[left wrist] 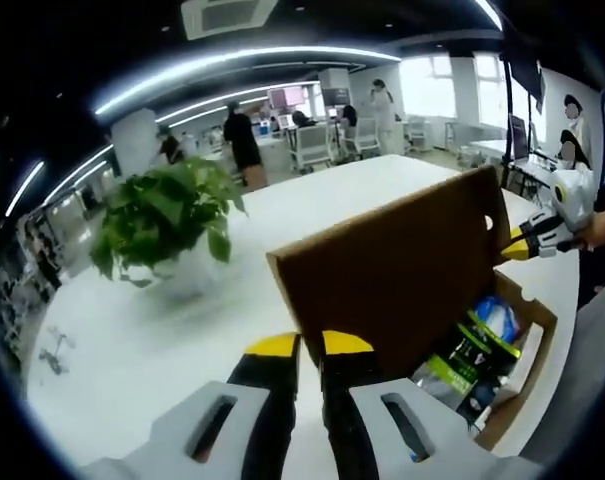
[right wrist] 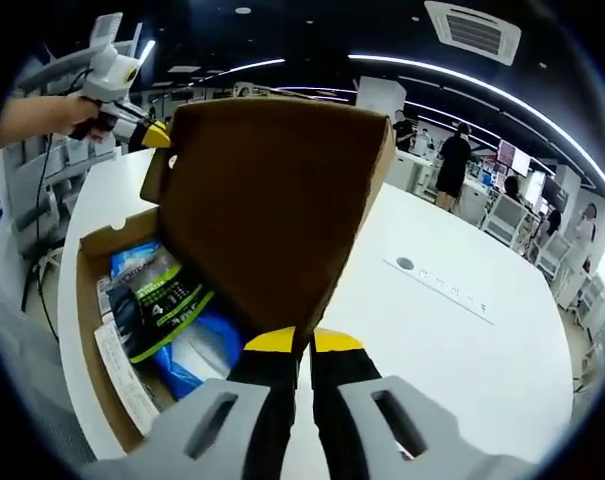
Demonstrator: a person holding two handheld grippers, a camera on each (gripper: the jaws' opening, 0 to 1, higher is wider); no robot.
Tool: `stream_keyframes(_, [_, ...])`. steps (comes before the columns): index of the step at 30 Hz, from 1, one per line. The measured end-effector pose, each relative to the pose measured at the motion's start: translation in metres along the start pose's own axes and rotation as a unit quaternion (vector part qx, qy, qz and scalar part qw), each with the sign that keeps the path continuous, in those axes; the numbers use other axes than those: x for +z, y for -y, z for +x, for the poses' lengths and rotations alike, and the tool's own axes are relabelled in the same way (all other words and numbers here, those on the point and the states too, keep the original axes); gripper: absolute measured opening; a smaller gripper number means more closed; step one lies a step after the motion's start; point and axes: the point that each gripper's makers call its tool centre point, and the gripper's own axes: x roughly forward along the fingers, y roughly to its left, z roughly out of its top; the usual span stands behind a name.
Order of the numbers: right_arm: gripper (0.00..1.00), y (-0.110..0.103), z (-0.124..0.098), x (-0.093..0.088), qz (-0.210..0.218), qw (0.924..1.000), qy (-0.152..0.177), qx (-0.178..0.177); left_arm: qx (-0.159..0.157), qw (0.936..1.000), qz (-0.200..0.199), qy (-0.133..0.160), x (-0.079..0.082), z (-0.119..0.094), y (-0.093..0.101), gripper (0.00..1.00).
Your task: Operate the shoe box by opening the lid, removing the specified soft item, and placing it in the target area until the item is outside and the box remains undamaged.
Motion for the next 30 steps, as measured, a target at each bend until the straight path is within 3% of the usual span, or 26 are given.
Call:
stream_keyframes(8, [0.02, 0.002, 0.002, 0.001, -0.004, 1.0000, -0.004, 0.001, -0.004, 0.9996, -0.017, -0.023, -0.032, 0.005, 0.011, 0.11])
stream_keyframes(19, [0.02, 0.006, 0.007, 0.002, -0.003, 0.9999, -0.011, 0.002, 0.014, 0.9978, -0.042, -0.049, -0.061, 0.007, 0.014, 0.00])
stream_keyframes(30, [0.03, 0.009, 0.012, 0.003, -0.011, 0.9998, -0.016, 0.001, 0.017, 0.9976, -0.055, -0.040, -0.057, 0.009, 0.014, 0.00])
